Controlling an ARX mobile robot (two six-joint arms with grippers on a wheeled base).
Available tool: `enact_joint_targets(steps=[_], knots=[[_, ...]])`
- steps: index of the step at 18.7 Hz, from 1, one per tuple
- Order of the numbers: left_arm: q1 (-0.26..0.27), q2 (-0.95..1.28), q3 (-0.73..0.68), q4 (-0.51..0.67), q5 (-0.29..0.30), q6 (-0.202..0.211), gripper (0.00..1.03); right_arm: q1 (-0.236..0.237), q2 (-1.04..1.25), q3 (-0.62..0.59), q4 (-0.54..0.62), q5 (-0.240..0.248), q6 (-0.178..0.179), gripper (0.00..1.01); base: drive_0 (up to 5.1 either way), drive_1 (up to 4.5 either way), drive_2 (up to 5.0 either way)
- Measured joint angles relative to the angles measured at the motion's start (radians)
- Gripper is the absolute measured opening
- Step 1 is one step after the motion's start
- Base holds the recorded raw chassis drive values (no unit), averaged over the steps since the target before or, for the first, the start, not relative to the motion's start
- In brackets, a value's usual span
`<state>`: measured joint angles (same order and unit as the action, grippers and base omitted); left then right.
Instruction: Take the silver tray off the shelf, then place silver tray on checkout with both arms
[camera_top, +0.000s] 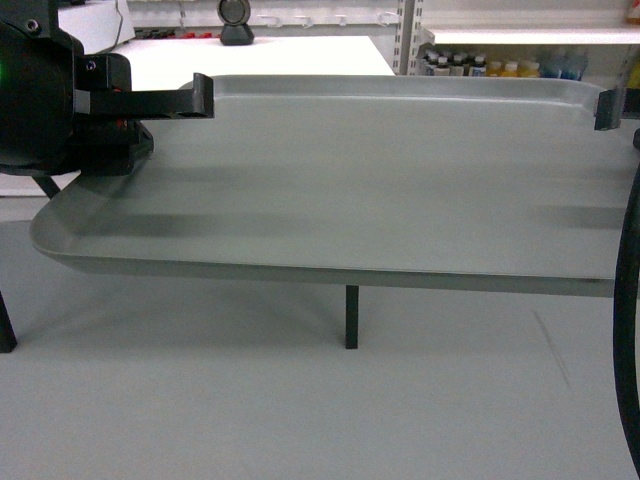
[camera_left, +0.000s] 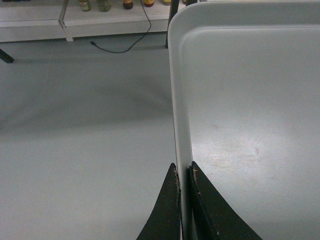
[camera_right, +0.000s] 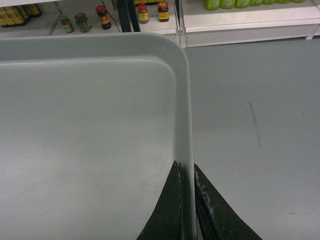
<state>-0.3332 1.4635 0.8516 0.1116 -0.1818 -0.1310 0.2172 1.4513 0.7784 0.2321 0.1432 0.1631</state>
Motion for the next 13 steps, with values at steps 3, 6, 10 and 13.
enact_joint_targets(steps=[3, 6, 10, 13], knots=[[0.000, 0.000, 0.000, -0.003, -0.001, 0.000, 0.03, 0.000, 0.000, 0.000, 0.001, 0.000, 0.000, 0.03, -4.9, 2.43, 2.4], [0.000, 0.000, 0.000, -0.003, 0.000, 0.000, 0.03, 0.000, 0.000, 0.000, 0.000, 0.000, 0.000, 0.03, -5.0, 2.39, 2.4], [0.000, 0.000, 0.000, -0.001, 0.000, 0.000, 0.03, 0.000, 0.000, 0.000, 0.001, 0.000, 0.000, 0.03, -4.9, 2.45, 2.5], [0.000, 0.000, 0.000, 0.000, -0.001, 0.000, 0.03, 0.000, 0.000, 0.000, 0.000, -0.001, 0.000, 0.03, -3.3, 1.60, 1.6]])
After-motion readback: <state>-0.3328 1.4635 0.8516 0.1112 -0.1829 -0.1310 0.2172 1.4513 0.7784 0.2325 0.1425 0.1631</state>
